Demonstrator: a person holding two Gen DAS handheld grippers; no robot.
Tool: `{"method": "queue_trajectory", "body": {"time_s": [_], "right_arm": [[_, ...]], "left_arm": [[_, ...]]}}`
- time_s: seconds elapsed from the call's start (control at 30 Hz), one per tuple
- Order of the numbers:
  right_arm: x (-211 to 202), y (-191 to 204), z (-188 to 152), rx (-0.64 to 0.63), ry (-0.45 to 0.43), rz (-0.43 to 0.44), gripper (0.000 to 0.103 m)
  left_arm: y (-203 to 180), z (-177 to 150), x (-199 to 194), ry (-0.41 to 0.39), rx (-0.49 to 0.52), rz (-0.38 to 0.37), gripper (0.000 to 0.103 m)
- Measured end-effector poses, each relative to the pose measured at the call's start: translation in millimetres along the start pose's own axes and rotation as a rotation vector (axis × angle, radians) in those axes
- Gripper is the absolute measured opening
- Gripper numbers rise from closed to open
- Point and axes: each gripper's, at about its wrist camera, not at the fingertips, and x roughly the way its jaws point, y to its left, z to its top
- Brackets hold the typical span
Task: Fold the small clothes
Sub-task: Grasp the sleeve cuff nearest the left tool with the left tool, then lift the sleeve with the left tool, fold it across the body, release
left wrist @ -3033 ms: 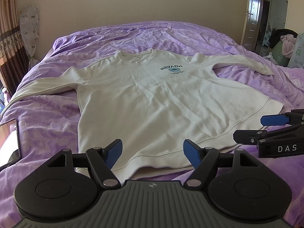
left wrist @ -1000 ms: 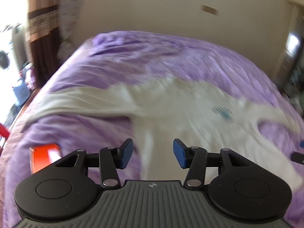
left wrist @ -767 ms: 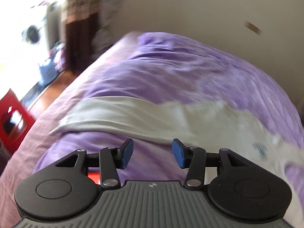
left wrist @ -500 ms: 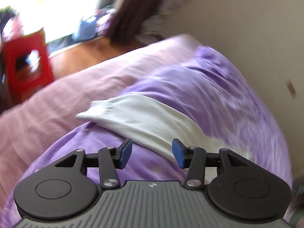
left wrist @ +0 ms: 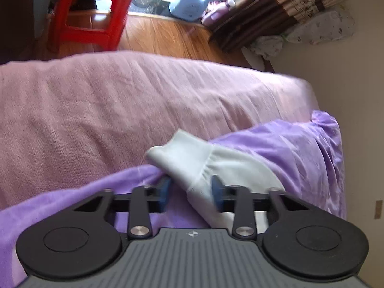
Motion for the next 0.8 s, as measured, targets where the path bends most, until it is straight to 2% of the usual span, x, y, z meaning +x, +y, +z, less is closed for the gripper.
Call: {"method": "queue_trajectory", "body": {"time_s": [0.07,0.2,0.3,0.4,0.5,0.57,0.63,0.67,0.73,0.8], "right_arm": [[7,0,1,-0.01,-0.002,-0.002,0.047],[15,-3,5,-0.018,0.026,0.016,0.046],[13,-4,7,-0.025,0.022,0.043,0.047],[6,-4,10,-0.04,0.002,0.075,0.06],[0,-5,15,-0.045,-0.006,0.103,0.059],[-3,-5,19,-0.051,-0.006,0.111,0.05],[-4,-8,22,-0.046,-0.001,0.124,0.034],[-2,-11,23,-0.036,0.006,0.127,0.031],[6,-18,24,-0.008,0.028,0.132,0.018],[19,-25,22,0.034,0.06,0.145,0.016]], "left_arm": [[-14,0,-12,-0.049,0.046,-0.03,0.011],[-82,-27,-61,-0.209,0.316,-0.061,0.009],[-152,-71,-108,-0.328,0.553,-0.124,0.008],[-222,-135,-140,-0.397,0.803,-0.186,0.008],[-279,-210,-147,-0.381,1.024,-0.246,0.008],[-302,-262,-140,-0.356,1.135,-0.289,0.008],[-314,-313,-126,-0.315,1.236,-0.332,0.008],[-318,-338,-117,-0.288,1.282,-0.338,0.008],[-319,-385,-94,-0.241,1.363,-0.34,0.007],[-314,-426,-68,-0.202,1.442,-0.326,0.007]]}}
